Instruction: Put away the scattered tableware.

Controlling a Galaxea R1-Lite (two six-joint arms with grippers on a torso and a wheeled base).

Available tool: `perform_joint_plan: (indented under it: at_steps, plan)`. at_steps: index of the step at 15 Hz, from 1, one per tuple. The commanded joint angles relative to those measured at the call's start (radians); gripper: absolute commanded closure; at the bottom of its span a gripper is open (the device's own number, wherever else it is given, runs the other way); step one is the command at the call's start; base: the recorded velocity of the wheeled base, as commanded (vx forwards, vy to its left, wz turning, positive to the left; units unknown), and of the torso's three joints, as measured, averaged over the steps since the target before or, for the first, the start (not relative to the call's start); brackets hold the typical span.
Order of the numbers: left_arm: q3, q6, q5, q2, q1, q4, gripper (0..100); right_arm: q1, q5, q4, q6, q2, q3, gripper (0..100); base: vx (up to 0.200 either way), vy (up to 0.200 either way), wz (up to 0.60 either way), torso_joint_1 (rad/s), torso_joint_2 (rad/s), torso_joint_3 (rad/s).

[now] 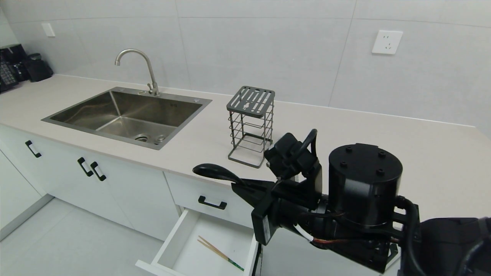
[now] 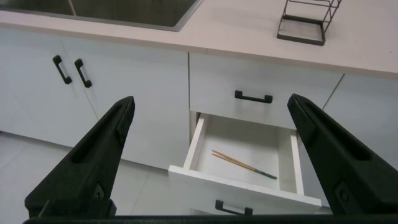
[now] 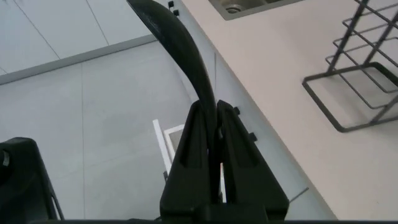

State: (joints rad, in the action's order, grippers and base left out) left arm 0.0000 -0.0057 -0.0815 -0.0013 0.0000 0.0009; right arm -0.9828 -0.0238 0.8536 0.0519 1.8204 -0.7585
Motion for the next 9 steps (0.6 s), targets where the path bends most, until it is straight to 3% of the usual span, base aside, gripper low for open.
perform_joint_plan:
  at_steps: [1, 6, 9]
  plan:
    - [0.000, 0.000, 0.000, 0.001, 0.000, 0.001, 0, -0.020, -0.001, 0.001, 0.000, 0.014, -0.015, 100, 0.000, 0.000, 0.00, 0.000, 0.00, 0.000]
    - [0.000, 0.000, 0.000, 0.001, 0.000, -0.001, 0, -0.080, 0.045, -0.024, -0.046, 0.056, -0.087, 100, 0.000, 0.000, 0.00, 0.000, 0.00, 0.000]
    - [0.000, 0.000, 0.000, 0.001, 0.002, 0.001, 0, -0.080, 0.047, -0.122, -0.069, 0.077, -0.217, 100, 0.000, 0.000, 0.00, 0.000, 0.00, 0.000]
